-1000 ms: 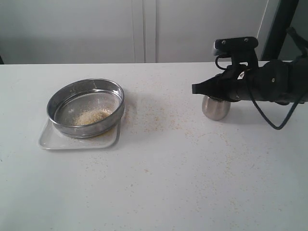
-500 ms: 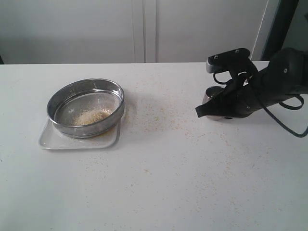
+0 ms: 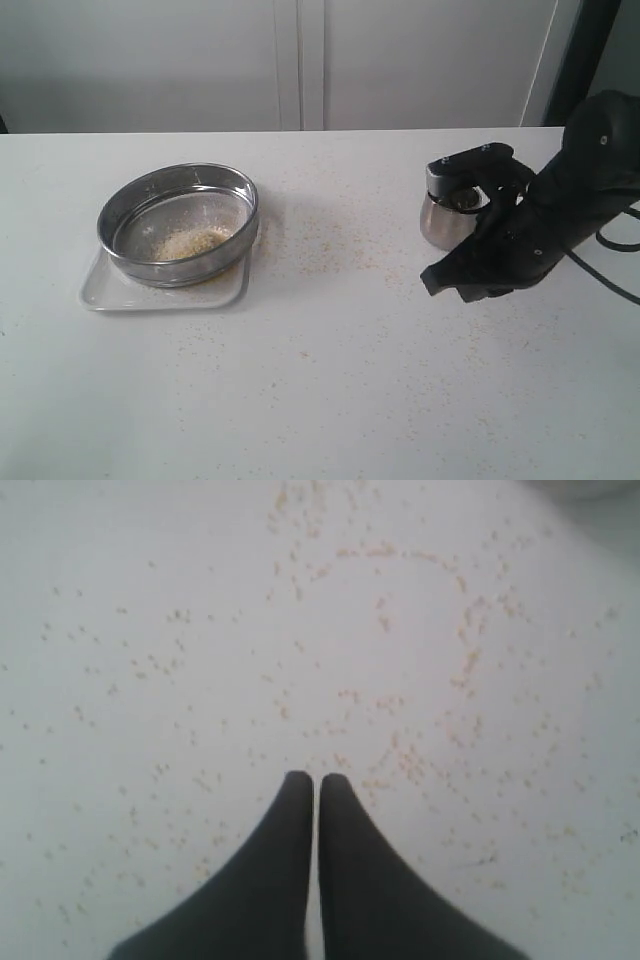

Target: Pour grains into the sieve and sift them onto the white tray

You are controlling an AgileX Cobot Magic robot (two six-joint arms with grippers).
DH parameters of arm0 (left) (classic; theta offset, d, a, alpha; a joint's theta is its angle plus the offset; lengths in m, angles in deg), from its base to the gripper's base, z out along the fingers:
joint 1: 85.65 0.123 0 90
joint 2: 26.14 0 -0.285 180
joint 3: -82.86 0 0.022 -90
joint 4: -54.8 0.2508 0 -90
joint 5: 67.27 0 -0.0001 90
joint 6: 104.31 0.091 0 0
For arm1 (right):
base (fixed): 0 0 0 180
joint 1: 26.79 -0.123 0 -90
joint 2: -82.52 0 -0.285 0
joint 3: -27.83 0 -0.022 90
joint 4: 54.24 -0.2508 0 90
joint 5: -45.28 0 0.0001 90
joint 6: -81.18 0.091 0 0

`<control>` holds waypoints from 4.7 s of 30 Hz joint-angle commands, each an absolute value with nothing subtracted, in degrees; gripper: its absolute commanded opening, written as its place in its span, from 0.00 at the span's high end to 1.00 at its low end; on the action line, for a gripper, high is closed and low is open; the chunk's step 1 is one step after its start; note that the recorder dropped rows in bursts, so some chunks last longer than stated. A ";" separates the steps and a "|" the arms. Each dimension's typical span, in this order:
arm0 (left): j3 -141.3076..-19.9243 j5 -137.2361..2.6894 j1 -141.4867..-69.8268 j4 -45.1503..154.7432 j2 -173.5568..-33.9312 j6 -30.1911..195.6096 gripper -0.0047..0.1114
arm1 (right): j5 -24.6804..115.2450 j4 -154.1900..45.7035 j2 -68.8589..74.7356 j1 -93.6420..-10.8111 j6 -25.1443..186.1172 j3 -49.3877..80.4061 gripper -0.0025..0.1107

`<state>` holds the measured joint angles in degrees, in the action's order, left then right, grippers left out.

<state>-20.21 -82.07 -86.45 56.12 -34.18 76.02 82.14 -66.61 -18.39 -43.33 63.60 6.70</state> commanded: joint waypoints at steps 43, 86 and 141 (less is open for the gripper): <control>-19.92 -81.95 -86.25 55.73 -33.93 76.16 0.96 | 64.42 -63.99 19.22 -30.60 71.14 -5.46 0.95; -19.92 -81.95 -86.25 55.73 -33.93 76.16 0.96 | 54.83 -64.49 44.74 -30.74 68.40 -28.27 0.95; -19.92 -81.77 -86.25 56.69 -33.93 76.16 0.96 | 61.54 -64.91 35.26 -30.74 67.91 -26.89 0.98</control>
<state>-20.21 -82.07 -86.45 56.23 -34.18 76.02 61.62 -64.74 35.26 -30.93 68.18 -27.19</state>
